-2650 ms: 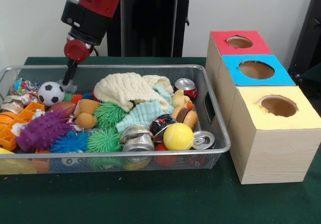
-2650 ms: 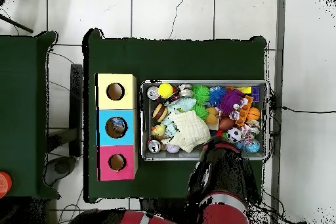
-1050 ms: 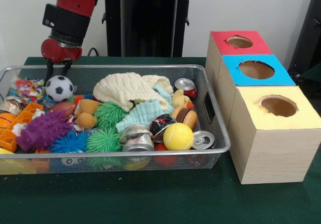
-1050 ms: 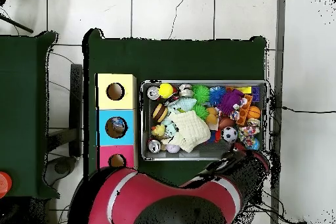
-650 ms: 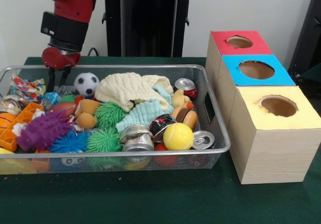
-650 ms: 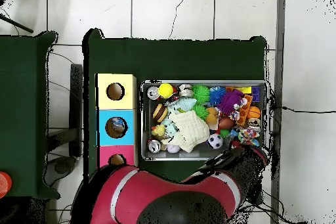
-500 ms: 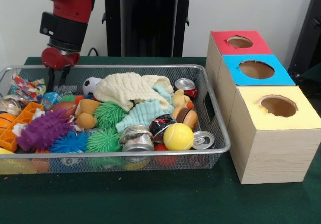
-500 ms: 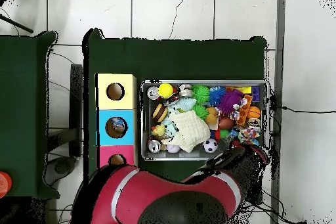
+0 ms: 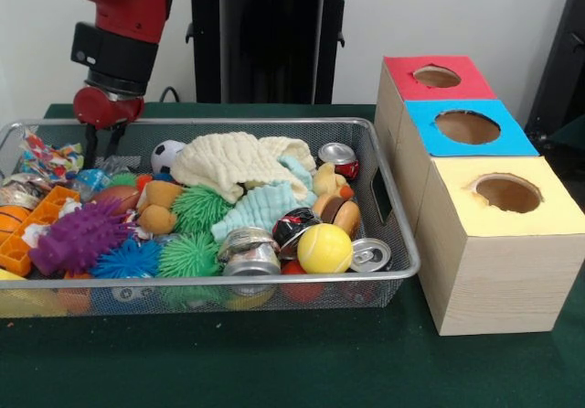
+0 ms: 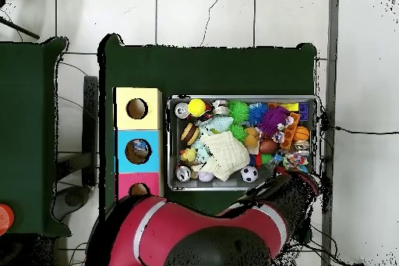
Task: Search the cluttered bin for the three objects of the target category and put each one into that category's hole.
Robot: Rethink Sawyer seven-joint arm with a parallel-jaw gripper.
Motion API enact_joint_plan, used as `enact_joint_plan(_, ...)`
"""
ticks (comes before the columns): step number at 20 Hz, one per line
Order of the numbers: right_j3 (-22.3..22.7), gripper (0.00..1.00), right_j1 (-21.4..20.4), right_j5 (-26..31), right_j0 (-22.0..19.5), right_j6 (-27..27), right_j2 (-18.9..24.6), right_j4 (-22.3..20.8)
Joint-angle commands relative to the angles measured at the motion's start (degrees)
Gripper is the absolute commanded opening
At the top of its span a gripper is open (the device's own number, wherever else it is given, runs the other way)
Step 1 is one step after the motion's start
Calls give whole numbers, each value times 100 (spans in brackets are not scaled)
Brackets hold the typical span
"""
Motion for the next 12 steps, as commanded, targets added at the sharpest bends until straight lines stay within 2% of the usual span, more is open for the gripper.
enact_joint_plan(1,147,100,703,-646,182,-385,604,1149)
enact_joint_plan(6,263,100,412,-732,301,-174,633,974)
enact_joint_plan(12,369,100,365,-1172,322,-366,557,1343)
